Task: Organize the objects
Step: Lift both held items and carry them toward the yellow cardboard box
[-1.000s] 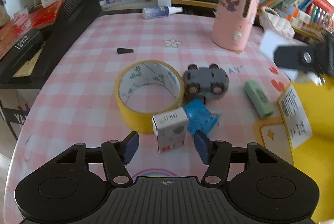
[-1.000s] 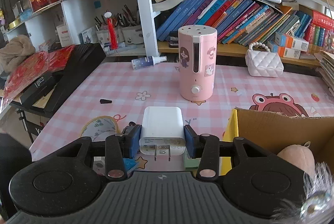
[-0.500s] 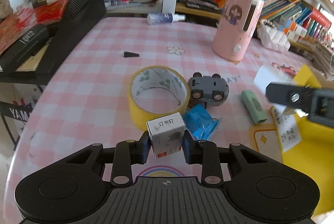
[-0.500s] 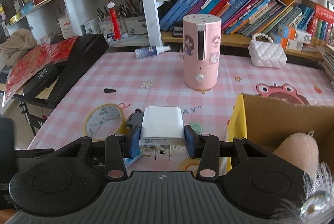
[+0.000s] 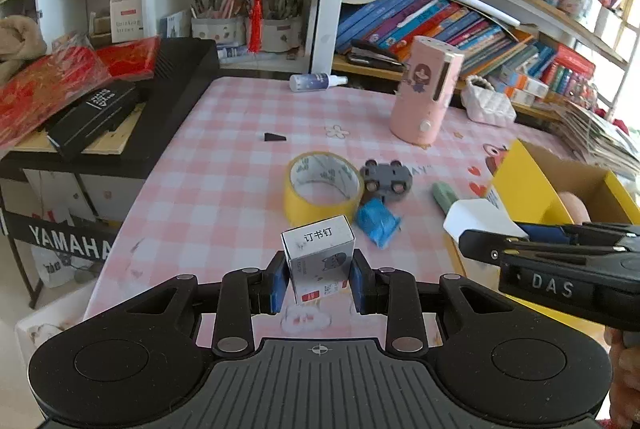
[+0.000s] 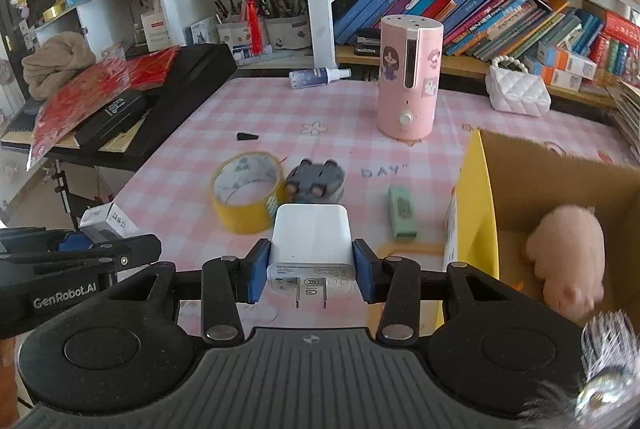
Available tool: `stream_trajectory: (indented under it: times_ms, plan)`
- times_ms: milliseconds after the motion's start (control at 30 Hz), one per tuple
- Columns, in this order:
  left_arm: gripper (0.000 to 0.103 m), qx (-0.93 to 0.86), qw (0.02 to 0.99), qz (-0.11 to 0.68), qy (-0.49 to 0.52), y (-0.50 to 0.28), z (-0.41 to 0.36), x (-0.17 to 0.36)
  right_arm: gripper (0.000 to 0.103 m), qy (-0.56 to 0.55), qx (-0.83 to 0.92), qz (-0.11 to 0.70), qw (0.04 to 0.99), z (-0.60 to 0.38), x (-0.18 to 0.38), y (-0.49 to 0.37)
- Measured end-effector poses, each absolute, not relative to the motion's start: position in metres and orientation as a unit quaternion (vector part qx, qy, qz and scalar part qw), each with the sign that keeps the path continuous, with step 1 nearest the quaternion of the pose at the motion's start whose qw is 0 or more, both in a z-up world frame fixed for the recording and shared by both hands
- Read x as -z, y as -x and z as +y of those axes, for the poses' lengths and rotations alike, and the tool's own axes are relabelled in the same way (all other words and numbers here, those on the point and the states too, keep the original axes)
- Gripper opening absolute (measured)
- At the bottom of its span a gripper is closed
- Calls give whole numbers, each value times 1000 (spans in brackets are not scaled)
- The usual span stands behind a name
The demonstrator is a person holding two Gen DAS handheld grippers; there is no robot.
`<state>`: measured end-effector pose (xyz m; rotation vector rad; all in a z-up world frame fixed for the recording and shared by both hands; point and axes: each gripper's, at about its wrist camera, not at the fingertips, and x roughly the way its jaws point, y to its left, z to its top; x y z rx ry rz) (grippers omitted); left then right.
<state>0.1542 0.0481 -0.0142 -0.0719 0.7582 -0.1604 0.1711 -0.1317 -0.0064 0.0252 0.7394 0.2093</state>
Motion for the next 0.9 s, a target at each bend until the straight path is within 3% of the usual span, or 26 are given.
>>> stream_trajectory:
  times_ms: [900]
  plan:
    - [30, 160, 907, 388, 3, -16, 66, 24, 41, -57, -34, 385, 920, -107, 21, -4]
